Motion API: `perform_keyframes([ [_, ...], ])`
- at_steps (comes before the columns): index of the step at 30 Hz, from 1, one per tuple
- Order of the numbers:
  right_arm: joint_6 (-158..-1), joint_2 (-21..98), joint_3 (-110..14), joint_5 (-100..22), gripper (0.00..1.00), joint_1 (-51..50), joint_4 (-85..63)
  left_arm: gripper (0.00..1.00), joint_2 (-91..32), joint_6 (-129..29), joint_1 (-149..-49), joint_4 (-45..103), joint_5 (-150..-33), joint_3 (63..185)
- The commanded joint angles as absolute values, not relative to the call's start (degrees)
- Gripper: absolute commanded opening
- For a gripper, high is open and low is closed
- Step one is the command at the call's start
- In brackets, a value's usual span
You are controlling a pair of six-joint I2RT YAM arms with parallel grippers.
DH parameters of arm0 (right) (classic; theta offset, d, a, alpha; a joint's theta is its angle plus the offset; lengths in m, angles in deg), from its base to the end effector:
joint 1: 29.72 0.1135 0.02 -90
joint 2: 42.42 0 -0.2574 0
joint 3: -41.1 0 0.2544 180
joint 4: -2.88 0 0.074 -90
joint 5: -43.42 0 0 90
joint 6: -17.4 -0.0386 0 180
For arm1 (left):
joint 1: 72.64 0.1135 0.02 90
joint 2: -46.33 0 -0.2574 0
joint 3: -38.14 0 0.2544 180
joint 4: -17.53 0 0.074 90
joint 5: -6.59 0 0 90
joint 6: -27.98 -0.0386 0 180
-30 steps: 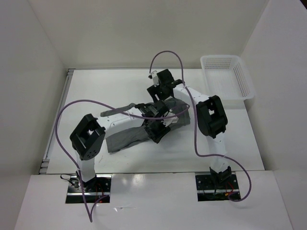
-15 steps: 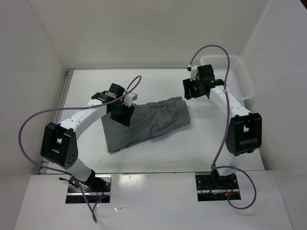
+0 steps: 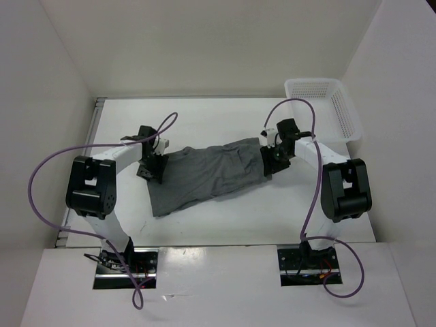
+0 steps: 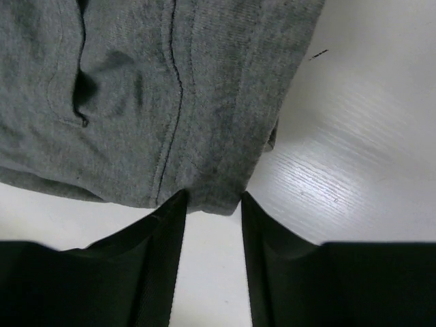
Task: Fold and stack the shorts
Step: Fold the shorts
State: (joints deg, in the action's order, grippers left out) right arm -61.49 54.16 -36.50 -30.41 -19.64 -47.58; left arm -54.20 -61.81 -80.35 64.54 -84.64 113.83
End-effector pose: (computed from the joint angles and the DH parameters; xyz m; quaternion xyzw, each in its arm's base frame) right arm 0.3221 0.0682 0.1825 -0.2038 0.9529 0.1368 0.1779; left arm 0.3299 -0.0455 0.1527 0.0663 0.9852 -0.0215 0.1566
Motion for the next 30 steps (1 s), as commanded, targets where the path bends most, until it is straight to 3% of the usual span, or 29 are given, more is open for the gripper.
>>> perform_keyframes([
  [1,-61.0,53.6,-36.1,-30.7,0.42,-20.0,-46.1,0.61,-58.3,-62.0,-78.6,61.2,-82.2,117.1],
  [3,-61.0,54.1,-36.1,-30.7,0.25,-20.0,-45.6,0.61,-61.2,-62.0,-77.3,60.6,-80.7,118.1],
  [6,-61.0,55.3,-37.3,-34.0,0.1,-20.5,-43.3,0.61,-64.8,-62.0,-76.1,59.5,-80.2,121.3],
  [11,-61.0,58.3,-40.2,-37.3,0.09,-20.5,-40.3,0.61,-70.8,-62.0,-76.1,59.5,-78.1,129.5],
  [15,-61.0,59.1,-44.5,-33.5,0.21,-20.5,-41.9,0.61,-71.9,-62.0,-76.1,60.1,-79.2,132.6],
  [17,-61.0,58.6,-46.2,-28.6,0.35,-21.9,-43.9,0.61,-71.3,-62.0,-76.1,60.6,-79.7,133.3],
  [18,-61.0,57.7,-46.8,-26.8,0.52,-23.2,-44.5,0.61,-71.3,-62.0,-76.1,60.6,-79.7,133.3],
  [19,-61.0,57.2,-47.5,-23.8,0.6,-24.0,-45.0,0.61,-70.5,-62.0,-76.1,60.6,-80.2,133.3],
  [22,-61.0,56.6,-47.5,-19.3,0.75,-26.7,-46.6,0.61,-69.1,-62.0,-76.1,60.6,-80.8,132.0],
  [30,-63.0,56.8,-44.9,-12.7,0.84,-27.3,-45.3,0.61,-66.0,-62.0,-76.1,61.7,-80.8,130.4],
])
